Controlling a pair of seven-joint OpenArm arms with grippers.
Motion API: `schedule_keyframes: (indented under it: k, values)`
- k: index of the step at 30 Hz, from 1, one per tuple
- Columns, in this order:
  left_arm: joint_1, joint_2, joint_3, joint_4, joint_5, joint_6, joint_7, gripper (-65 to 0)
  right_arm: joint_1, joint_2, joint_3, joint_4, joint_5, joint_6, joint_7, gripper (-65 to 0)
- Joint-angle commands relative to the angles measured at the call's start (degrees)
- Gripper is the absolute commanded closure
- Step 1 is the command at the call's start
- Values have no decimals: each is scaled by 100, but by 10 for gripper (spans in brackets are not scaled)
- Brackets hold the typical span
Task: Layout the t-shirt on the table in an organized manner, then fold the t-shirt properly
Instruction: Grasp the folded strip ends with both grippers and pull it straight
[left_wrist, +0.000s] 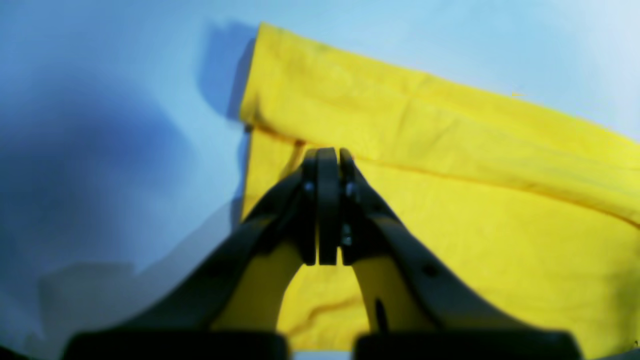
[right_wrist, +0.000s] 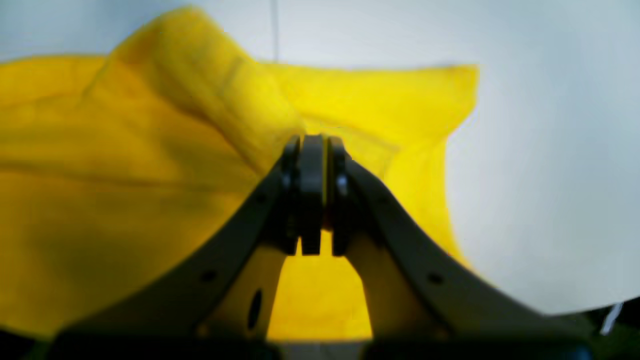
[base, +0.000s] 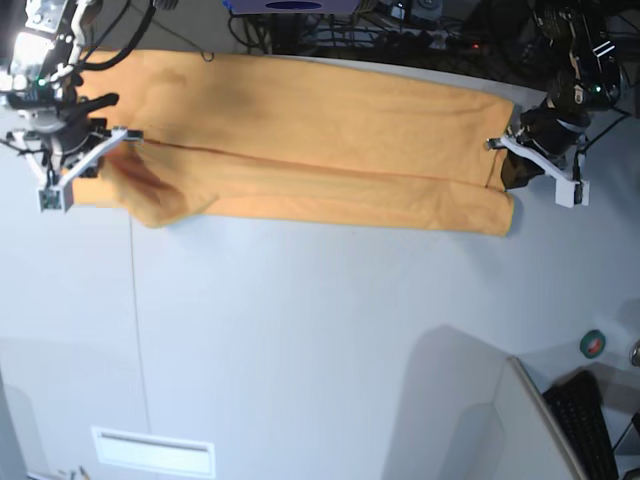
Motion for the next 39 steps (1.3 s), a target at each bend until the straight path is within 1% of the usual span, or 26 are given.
schedule_keyframes:
  k: [1, 3, 5, 9, 11, 13, 21, 28, 29, 30, 31, 32, 34, 37, 39]
  values:
    - [-82, -77, -24, 83, -82, -29, -94, 0, -80, -19, 17, 93, 21, 191, 96, 0]
    - [-135, -77, -24, 83, -82, -29, -94, 0, -255, -133, 26, 75, 21, 499, 96, 0]
    - [-196, -77, -15, 83, -82, -29, -94, 0, -458, -195, 26, 75, 21, 622, 96, 0]
    - [-196, -227, 117, 74, -82, -29, -103, 0, -730, -204, 26, 75, 21, 631, 79, 0]
    - [-196, -341, 257, 74, -82, -29, -103, 0, -845, -186, 17, 84, 21, 640, -71, 0]
    - [-196, -376, 389, -5, -82, -29, -103, 0, -880, -160, 17, 84, 21, 649, -282, 0]
    - [-196, -341, 882, -207, -82, -29, -111, 0, -853, -160, 17, 84, 12, 649, -994, 0]
    - [-266, -332, 1348, -198, -82, -3, -111, 0, -836, -160, 17, 128, 21, 675, -1020, 0]
    - [-275, -332, 1409, -207, -82, -3, -111, 0, -836, -160, 17, 128, 21, 745, -994, -18]
    - [-284, -332, 1479, -207, -82, -3, -111, 0, -809, -160, 17, 128, 21, 903, -994, -83]
    - [-302, -332, 1532, -207, -82, -3, -111, 0, -757, -160, 52, 145, 21, 1053, -994, -119]
    - [-310, -324, 1602, -207, -82, -3, -111, 0, -695, -151, 61, 198, 12, 1176, -994, -134]
    - [-337, -324, 1708, -216, -82, -3, -111, 0, -634, -133, 140, 330, 12, 1317, -985, -132]
    - [-407, -324, 1901, -462, -82, 6, -120, 0, -440, -89, 280, 435, 12, 1325, -985, -132]
    - [-557, -324, 2033, -769, -82, 6, -129, 0, -264, 95, 280, 365, 12, 1325, -985, -117]
